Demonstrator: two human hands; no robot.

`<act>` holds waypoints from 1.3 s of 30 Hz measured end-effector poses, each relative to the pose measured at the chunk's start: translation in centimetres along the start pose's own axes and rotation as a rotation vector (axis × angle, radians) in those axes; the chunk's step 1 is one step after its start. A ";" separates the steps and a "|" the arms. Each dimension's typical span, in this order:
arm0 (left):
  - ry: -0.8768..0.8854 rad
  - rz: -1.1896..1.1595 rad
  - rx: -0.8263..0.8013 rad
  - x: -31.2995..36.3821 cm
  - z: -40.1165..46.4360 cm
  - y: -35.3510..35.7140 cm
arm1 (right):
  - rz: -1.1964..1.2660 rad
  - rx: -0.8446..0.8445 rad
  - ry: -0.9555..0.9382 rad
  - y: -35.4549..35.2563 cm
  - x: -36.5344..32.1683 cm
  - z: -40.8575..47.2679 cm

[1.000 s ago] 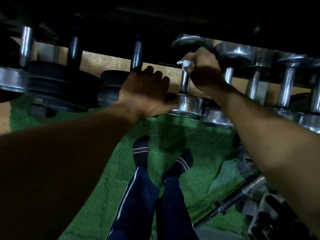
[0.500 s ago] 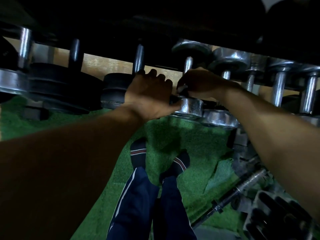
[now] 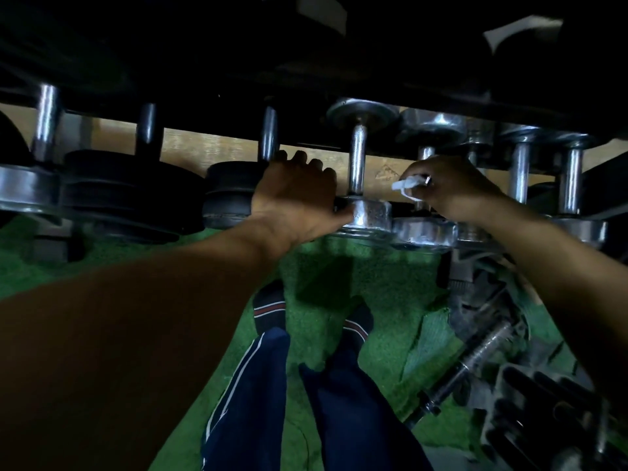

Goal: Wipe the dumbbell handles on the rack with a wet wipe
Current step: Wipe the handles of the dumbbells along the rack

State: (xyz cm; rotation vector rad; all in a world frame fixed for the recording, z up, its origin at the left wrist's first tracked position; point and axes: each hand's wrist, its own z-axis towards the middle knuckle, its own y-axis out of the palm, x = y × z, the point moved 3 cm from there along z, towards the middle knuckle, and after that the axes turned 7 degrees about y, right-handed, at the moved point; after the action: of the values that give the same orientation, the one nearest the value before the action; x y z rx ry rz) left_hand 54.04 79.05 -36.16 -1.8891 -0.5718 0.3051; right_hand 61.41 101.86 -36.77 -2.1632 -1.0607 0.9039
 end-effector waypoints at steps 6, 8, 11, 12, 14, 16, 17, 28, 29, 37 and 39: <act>0.054 0.023 0.019 0.1 -0.2 -0.3 | 0.059 0.077 0.044 -0.5 1.6 -1.7; 0.089 0.016 0.057 0.1 -0.3 -0.3 | 0.062 0.102 0.054 -0.8 2.4 -2.1; 0.173 0.022 0.101 0.9 0.1 0.1 | 0.073 0.138 0.025 -1.4 3.6 -2.0; 0.203 -0.010 0.100 1.7 0.4 0.2 | 0.075 0.161 0.009 -1.5 4.0 -1.9; 0.240 -0.102 0.090 4.2 1.4 0.2 | 0.064 0.200 -0.019 -1.9 5.1 -1.5; 0.267 -0.116 0.077 7.3 2.9 0.3 | 0.018 0.210 -0.061 -2.0 6.5 -1.0; 0.277 -0.095 0.029 8.7 3.7 0.4 | -0.010 0.208 -0.082 -2.2 7.0 -0.8; 0.354 0.063 0.053 12.5 8.7 3.9 | 0.021 0.020 -0.280 0.1 7.1 0.0; 0.354 0.059 0.057 12.5 8.7 3.9 | -0.013 -0.004 -0.319 0.6 7.0 0.1; 0.331 0.055 0.125 12.5 8.6 3.4 | -0.141 0.232 -0.367 -0.5 7.4 3.7; 0.322 0.047 0.127 12.5 8.5 3.1 | -0.121 0.269 -0.343 -0.8 7.6 4.4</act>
State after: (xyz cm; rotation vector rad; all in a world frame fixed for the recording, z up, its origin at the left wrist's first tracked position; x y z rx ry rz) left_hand 61.46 91.45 -41.55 -1.7826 -0.2848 0.0624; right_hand 61.14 109.35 -41.41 -1.7441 -1.1396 1.3099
